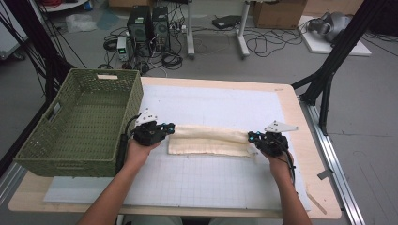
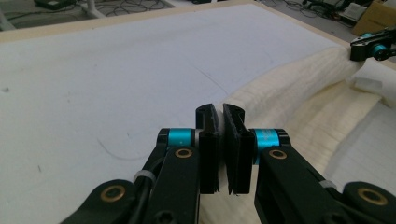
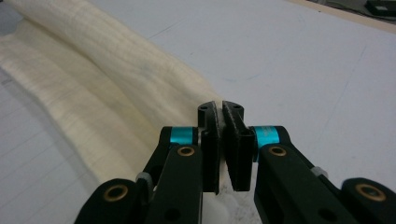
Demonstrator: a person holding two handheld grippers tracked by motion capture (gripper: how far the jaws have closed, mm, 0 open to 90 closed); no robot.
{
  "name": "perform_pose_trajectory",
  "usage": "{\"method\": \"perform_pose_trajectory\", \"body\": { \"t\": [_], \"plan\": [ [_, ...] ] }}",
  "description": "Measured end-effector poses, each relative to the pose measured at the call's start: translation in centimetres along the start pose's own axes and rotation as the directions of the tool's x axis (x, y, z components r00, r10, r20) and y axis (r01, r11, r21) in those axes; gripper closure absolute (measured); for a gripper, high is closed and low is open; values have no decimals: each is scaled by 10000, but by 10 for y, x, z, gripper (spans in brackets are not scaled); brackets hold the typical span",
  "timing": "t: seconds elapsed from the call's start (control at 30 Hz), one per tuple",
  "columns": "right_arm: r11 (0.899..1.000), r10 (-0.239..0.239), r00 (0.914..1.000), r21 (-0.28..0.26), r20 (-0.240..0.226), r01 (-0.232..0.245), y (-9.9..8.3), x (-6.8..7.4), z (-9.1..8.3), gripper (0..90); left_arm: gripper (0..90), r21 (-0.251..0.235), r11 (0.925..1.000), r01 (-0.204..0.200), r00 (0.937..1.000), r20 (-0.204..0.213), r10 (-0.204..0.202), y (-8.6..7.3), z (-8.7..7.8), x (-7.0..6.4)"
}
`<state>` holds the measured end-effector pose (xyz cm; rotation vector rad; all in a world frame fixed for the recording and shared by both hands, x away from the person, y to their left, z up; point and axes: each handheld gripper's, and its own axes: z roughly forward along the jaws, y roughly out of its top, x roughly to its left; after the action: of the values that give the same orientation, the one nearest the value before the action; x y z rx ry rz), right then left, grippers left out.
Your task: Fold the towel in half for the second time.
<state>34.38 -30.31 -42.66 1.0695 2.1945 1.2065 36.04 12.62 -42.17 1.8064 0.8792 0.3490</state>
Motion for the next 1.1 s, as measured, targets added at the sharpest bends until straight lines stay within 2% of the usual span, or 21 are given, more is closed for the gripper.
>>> {"method": "perform_pose_trajectory", "body": {
  "t": [0.1,0.17,0.23,0.37,0.43,0.47,0.6,0.67,0.7,0.77,0.8,0.83,0.97,1.1],
  "plan": [
    [9998,-178,9998,27,19,178,-6,7,-3,859,844,163,9999,-7,10000,45,7,-8,-2,-4],
    [9998,-185,9998,39,2,185,-11,10,-5,858,843,535,9986,-10,10000,27,8,-12,-2,-6],
    [9995,-278,9996,125,3,278,-15,13,-6,858,842,469,9989,-54,10000,-19,55,-17,-3,-7],
    [9988,-431,9990,232,-85,433,-17,17,-10,857,837,865,9962,48,10000,-35,-45,-23,-4,-8],
    [9983,-525,9986,267,-108,528,-18,20,-11,857,836,832,9965,20,10000,-63,-15,-26,-5,-9],
    [9978,-579,9983,302,-118,583,-18,21,-11,857,835,1054,9944,26,10000,-75,-18,-27,-5,-9],
    [9959,-747,9971,509,-157,754,-22,23,-11,857,824,1068,9942,107,9999,-70,-100,-34,-7,-10],
    [9951,-795,9966,579,-194,805,-23,24,-11,855,774,1077,9934,400,9991,-144,-387,-34,-8,-10],
    [9943,-840,9963,645,-163,849,-24,25,-11,854,707,1064,9914,760,9971,-156,-748,-33,-8,-10],
    [9943,-843,9963,642,-188,854,-25,26,-12,852,557,716,9864,1478,9890,-63,-1477,-28,-12,-10],
    [9942,-849,9962,641,-186,859,-25,26,-12,852,527,463,9836,1746,9846,55,-1750,-23,-15,-11],
    [9943,-856,9962,616,-179,866,-25,26,-13,852,521,245,9828,1833,9827,220,-1838,-18,-17,-13],
    [9939,-893,9958,627,-174,903,-25,28,-13,851,514,-408,9867,1573,9866,492,-1553,0,-23,-21],
    [9940,-877,9960,646,-181,886,-25,29,-13,849,539,-670,9892,1304,9908,440,-1277,9,-19,-23]
  ]
}}
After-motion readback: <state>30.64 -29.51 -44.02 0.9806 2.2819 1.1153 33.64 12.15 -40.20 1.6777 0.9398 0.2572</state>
